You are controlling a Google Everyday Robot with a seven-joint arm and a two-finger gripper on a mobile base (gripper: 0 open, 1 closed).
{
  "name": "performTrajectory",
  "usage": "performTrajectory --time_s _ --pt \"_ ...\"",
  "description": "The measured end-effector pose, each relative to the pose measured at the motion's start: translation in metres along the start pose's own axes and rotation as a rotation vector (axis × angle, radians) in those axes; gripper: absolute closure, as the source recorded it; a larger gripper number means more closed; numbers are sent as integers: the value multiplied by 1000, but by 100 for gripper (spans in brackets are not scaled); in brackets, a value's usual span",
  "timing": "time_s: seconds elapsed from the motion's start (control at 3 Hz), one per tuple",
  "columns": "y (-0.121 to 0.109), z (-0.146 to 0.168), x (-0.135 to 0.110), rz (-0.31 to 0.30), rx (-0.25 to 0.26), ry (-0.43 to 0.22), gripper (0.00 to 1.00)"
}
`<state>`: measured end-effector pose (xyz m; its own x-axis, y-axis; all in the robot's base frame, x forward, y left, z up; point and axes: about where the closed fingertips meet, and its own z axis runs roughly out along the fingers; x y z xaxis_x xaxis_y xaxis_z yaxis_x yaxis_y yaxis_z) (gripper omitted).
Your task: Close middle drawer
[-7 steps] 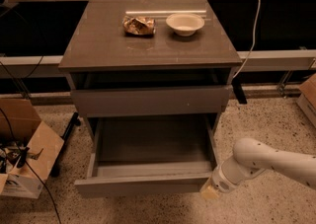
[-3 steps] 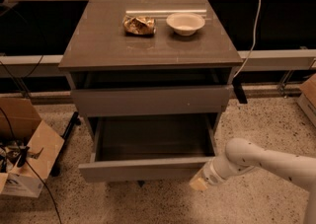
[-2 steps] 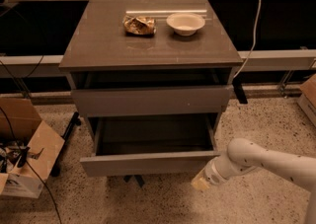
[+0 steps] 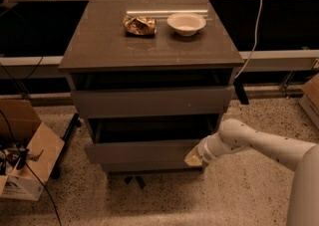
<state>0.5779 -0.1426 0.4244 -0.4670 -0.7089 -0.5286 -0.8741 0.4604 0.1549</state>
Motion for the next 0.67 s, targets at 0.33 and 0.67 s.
performTrajectory --time_s 0.33,0.67 --pt "-43 -8 -43 -53 57 -42 100" --pt "-86 -18 -86 -104 117 -83 100"
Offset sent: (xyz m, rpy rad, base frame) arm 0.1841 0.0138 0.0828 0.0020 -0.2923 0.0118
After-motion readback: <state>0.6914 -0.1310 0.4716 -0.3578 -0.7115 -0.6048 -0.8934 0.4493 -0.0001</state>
